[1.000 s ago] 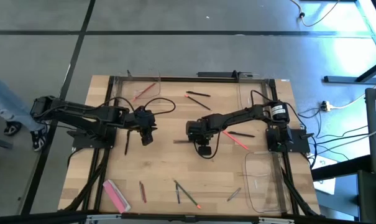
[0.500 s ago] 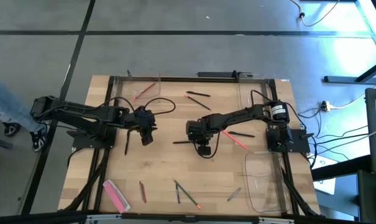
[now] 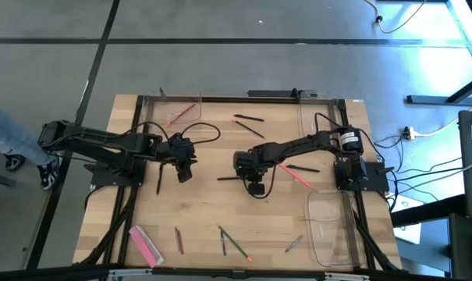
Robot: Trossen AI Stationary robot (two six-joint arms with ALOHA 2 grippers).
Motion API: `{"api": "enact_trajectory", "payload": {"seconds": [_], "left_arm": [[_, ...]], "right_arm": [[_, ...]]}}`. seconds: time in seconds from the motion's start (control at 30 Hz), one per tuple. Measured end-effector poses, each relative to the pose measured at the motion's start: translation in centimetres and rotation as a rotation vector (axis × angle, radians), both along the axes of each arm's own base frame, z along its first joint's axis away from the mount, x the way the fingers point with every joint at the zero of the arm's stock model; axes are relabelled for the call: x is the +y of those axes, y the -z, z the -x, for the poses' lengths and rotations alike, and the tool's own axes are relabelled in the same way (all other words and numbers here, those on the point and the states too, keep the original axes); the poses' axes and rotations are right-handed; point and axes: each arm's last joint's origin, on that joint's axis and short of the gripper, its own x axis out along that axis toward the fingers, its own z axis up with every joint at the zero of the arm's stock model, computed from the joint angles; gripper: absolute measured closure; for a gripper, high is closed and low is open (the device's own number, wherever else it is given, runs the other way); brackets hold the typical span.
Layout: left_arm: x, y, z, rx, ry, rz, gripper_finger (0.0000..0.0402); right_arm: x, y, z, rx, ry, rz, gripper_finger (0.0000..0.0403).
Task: Sort crayons/erasers/pens/pencils in bins
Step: Put the black pen into the top right transparent bin
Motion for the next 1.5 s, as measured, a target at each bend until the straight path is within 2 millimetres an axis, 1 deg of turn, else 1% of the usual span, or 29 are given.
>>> {"api": "enact_trajectory", "payload": {"seconds": [0.47, 0.83, 1.27, 1.5], "left_arm": [[0.0, 0.0, 0.0, 0.000, 0.000, 0.000, 0.0327], [0.0, 0.0, 0.0, 0.000, 0.000, 0.000, 0.0327], [0.0, 0.0, 0.0, 0.000, 0.000, 0.000, 0.0328], [0.0, 0.0, 0.0, -0.006, 0.000, 0.001, 0.0328]], "right_arm": [[0.1, -0.9, -0.8, -0.019, -0.003, -0.008, 0.0373], [0.0, -2.4, -1.5, -0.025, 0.019, -0.024, 0.0373], [-2.0, -3.5, -1.5, -0.001, 0.095, -0.028, 0.0373], [-2.3, -4.0, -1.8, -0.013, 0.101, -0.028, 0.0373]]}}
